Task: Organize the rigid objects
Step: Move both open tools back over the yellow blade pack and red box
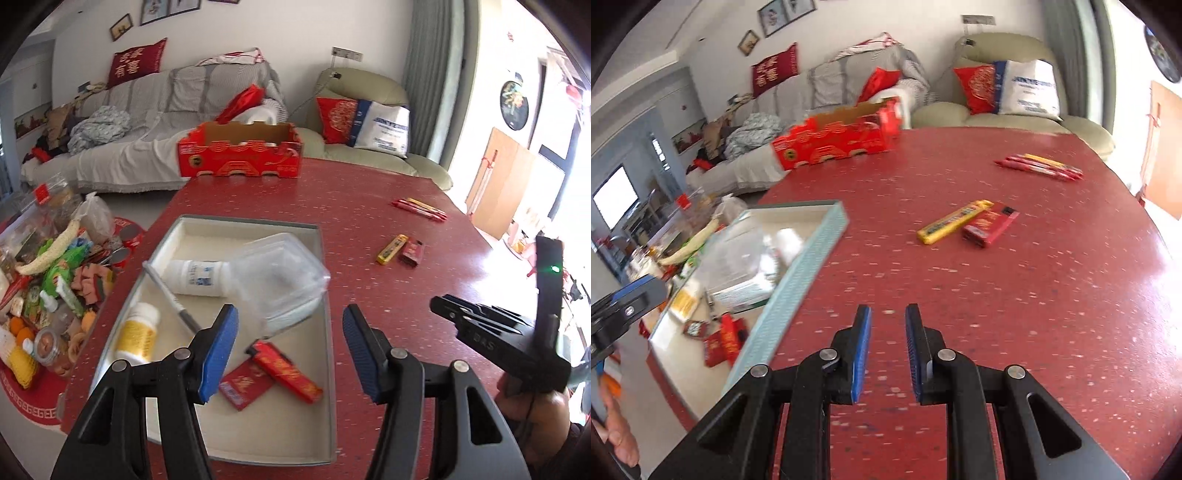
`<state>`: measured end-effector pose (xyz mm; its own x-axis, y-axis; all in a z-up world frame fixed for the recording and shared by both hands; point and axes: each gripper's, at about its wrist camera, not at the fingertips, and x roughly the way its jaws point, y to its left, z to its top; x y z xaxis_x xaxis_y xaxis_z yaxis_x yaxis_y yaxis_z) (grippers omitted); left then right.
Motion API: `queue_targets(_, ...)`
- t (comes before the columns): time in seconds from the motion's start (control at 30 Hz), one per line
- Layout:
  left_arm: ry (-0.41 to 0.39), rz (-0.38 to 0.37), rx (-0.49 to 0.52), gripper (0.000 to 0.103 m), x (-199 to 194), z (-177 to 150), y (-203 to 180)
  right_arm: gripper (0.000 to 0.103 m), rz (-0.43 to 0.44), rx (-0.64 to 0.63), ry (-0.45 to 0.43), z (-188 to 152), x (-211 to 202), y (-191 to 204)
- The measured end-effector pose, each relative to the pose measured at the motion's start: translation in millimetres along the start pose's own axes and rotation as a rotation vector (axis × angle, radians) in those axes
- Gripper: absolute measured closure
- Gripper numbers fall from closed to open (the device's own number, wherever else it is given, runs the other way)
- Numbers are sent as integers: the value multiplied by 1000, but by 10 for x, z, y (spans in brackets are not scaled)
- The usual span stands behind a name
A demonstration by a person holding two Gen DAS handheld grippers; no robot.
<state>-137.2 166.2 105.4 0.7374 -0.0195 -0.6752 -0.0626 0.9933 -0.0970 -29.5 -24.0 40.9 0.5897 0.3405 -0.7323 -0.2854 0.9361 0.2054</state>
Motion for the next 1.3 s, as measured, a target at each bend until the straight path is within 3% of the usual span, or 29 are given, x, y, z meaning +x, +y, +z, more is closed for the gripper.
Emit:
queue_targets(0.27,136,-84,131,40,885,385,-1048,82,-88,94,18,87,103,-687)
queue_targets(0.33,176,-85,146,40,1168,501,-1207,54,-101,106,12,61,98,-779)
queue_targets(0.37,200,-88,153,40,1309,541,-1263,25,-104,105,-7,32,75,-803)
queue_targets(0.4,222,-89,164,40,1443,586,-1306,23,-101,92,-27,19,47,-806)
queue_targets(0.53,271,-43,247,40,1818,690,-1406,23,-106,32,-21,-12,79,-818)
queue_targets(0.67,338,-53,317,41,2098,752,-1367,23,-72,49,-25,4,101,-865)
queue_targets(0.83,423,-45,393,56,2431,807,-1377,23,-29,105,-17,-8,115,-961)
queue_targets(1.03,417,-84,405,58,2578,908,-1478,23,-7,133,-7,-9,134,-1009)
queue_targets(1.13,416,-116,347,58,2595,934,-1423,23,-17,118,5,32,168,-979)
queue_targets(1.23,386,-138,330,67,2574,917,-1426,23,-33,119,6,106,212,-986)
queue_targets(1.3,367,-137,353,84,2540,897,-1486,23,-41,134,13,148,245,-1020)
